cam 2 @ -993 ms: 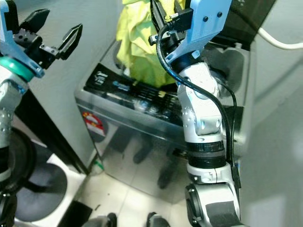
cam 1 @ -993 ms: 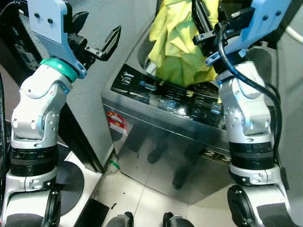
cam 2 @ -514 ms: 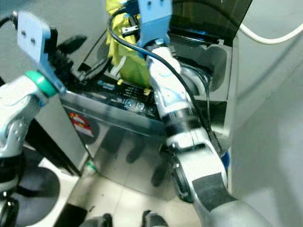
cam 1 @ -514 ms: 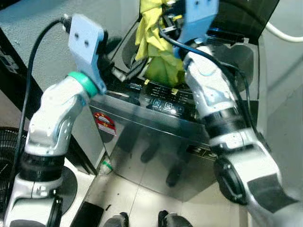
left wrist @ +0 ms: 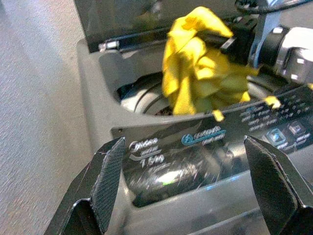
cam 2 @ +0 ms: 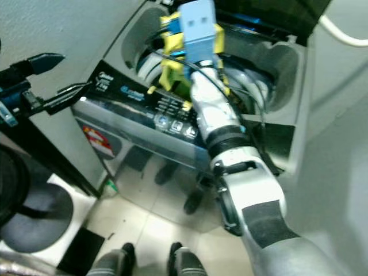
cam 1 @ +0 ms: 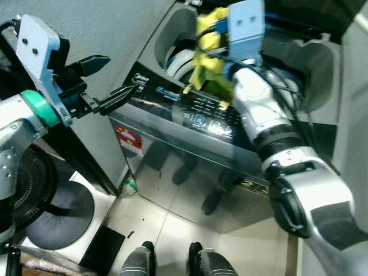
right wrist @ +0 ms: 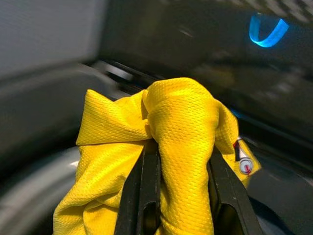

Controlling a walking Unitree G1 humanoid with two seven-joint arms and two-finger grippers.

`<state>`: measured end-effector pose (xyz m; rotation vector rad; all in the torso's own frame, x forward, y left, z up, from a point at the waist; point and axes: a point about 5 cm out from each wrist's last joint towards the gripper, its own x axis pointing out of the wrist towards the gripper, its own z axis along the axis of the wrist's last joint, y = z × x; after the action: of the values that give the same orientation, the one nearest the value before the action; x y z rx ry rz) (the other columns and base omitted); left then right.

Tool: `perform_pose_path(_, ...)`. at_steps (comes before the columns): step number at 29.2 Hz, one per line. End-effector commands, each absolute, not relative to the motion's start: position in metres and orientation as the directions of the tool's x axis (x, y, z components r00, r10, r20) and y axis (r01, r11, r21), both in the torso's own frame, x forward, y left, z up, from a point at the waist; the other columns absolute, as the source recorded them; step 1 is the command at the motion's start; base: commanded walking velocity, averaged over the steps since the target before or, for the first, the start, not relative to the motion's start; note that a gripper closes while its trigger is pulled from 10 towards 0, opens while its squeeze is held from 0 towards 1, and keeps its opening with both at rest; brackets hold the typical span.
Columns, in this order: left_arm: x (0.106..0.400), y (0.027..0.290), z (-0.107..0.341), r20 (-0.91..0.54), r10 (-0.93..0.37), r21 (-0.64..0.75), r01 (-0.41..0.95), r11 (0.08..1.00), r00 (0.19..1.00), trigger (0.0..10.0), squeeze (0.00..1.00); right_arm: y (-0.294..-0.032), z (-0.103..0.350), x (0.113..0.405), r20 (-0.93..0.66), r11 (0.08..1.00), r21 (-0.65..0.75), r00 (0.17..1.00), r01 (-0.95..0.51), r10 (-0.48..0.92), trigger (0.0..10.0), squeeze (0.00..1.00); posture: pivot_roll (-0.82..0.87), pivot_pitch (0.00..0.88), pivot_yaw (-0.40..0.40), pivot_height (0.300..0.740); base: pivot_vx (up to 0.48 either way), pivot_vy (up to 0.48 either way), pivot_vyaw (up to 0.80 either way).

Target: Clothes washing

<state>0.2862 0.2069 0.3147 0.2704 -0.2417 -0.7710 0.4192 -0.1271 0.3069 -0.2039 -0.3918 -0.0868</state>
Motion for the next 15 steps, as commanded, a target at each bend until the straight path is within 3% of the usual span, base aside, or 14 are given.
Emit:
perform_pose_path(1,0.286,0.207,0.308,0.086,-0.722,0.311,0.67,0.674,0.687,10.0,0.0,-0.136,0.309,0.42,0.398,0.974,-0.156,0.913,0.167,-0.093,10.0,0.0,0.17,0.221,0.033,0.74,0.0,0.0,0.0)
perform_pose_path(6,0.284,0.204,0.308,0.089,-0.722,0.309,0.67,0.675,0.686,10.0,0.0,-0.148,0.307,0.42,0.399,0.971,-0.155,0.911,0.18,-0.105,10.0,0.0,0.16,0.224,0.041,0.74,0.0,0.0,0.0)
perform_pose_path(7,0.283,0.203,0.309,0.091,-0.724,0.302,0.674,0.674,0.684,10.0,0.0,-0.152,0.309,0.418,0.421,0.972,-0.207,0.907,0.109,-0.012,10.0,0.8,0.15,0.217,0.044,0.74,0.0,0.0,0.0)
perform_pose_path(10,0.282,0.203,0.309,0.09,-0.726,0.298,0.677,0.673,0.682,10.0,0.0,-0.153,0.311,0.417,0.43,0.967,-0.241,0.902,0.081,0.031,10.0,0.8,0.15,0.217,0.044,0.74,0.0,0.0,0.0)
perform_pose_path(11,0.282,0.203,0.31,0.091,-0.727,0.298,0.679,0.672,0.68,10.0,0.0,-0.155,0.312,0.416,0.435,0.962,-0.263,0.899,0.065,0.058,10.0,1.0,0.14,0.21,0.046,0.74,0.0,0.0,0.0)
perform_pose_path(15,0.281,0.204,0.312,0.09,-0.734,0.301,0.684,0.664,0.673,10.0,0.0,-0.171,0.316,0.411,0.427,0.932,-0.363,0.891,0.01,0.156,10.0,1.0,0.13,0.195,0.056,0.74,0.0,0.0,0.0)
